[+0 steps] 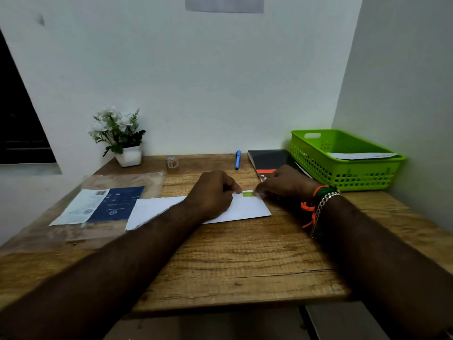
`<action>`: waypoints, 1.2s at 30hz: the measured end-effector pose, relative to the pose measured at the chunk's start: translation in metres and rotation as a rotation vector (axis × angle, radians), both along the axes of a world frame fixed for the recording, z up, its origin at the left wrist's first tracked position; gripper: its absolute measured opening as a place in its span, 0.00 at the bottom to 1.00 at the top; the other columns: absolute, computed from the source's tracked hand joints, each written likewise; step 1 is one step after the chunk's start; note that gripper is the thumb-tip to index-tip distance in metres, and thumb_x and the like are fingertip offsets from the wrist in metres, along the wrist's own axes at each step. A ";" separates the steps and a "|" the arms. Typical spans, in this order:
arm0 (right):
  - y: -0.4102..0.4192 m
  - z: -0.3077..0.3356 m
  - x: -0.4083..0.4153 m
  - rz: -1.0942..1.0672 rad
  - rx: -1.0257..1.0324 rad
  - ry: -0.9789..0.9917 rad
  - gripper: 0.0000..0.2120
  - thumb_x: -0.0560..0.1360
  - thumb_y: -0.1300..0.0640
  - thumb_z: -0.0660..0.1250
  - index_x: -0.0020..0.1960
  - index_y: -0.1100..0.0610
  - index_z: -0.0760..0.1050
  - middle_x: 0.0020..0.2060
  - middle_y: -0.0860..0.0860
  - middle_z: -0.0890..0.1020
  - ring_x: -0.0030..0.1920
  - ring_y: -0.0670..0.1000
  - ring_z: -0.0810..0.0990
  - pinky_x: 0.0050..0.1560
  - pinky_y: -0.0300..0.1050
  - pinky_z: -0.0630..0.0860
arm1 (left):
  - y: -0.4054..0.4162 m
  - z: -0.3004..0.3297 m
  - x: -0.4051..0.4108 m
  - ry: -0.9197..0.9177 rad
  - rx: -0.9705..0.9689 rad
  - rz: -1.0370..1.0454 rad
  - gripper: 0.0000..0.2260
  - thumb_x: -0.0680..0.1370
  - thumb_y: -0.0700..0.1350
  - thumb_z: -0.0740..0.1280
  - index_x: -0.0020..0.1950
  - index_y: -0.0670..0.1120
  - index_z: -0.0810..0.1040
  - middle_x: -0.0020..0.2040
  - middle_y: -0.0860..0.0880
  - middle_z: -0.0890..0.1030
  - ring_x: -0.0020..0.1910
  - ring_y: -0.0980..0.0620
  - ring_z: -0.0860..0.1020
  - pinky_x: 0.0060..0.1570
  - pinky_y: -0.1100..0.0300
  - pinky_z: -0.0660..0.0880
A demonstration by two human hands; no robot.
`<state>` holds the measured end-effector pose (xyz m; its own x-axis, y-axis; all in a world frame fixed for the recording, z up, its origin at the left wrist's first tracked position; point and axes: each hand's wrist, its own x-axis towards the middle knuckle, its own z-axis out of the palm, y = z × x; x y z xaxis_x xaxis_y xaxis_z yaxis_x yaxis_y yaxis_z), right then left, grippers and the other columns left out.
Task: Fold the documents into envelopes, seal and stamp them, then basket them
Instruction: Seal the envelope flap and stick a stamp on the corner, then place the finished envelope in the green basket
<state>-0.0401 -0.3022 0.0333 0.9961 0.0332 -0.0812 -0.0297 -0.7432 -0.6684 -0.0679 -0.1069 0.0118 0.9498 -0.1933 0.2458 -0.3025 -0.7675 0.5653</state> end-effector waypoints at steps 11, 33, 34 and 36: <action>0.004 -0.015 -0.044 0.014 0.026 -0.249 0.10 0.76 0.51 0.72 0.55 0.53 0.80 0.45 0.51 0.83 0.42 0.50 0.82 0.41 0.41 0.74 | 0.068 0.012 -0.061 0.098 0.300 0.252 0.26 0.77 0.64 0.68 0.73 0.58 0.72 0.75 0.51 0.71 0.72 0.47 0.71 0.69 0.44 0.71; 0.027 -0.038 -0.069 0.079 -0.410 -0.393 0.15 0.77 0.37 0.63 0.54 0.47 0.73 0.60 0.51 0.76 0.63 0.58 0.72 0.62 0.56 0.74 | 0.101 -0.001 -0.076 0.149 0.320 0.543 0.42 0.66 0.78 0.67 0.75 0.57 0.68 0.75 0.43 0.71 0.73 0.38 0.69 0.67 0.43 0.73; 0.026 -0.040 -0.067 0.077 -0.374 -0.417 0.14 0.76 0.37 0.65 0.51 0.47 0.72 0.56 0.49 0.77 0.61 0.56 0.73 0.60 0.55 0.74 | 0.101 0.000 -0.077 0.115 0.186 0.529 0.40 0.67 0.72 0.73 0.75 0.57 0.68 0.74 0.43 0.70 0.72 0.40 0.70 0.66 0.44 0.74; 0.024 -0.040 -0.066 0.070 -0.299 -0.432 0.14 0.74 0.37 0.68 0.49 0.45 0.70 0.51 0.46 0.76 0.57 0.54 0.74 0.57 0.52 0.73 | 0.102 0.003 -0.077 0.038 -0.098 0.512 0.35 0.69 0.58 0.80 0.73 0.56 0.71 0.73 0.43 0.71 0.68 0.43 0.74 0.65 0.47 0.75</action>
<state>-0.1058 -0.2783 -0.0066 0.9372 0.1389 0.3200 0.2578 -0.8936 -0.3673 -0.1450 -0.0049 0.0151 0.9251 0.3209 0.2032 0.1200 -0.7545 0.6452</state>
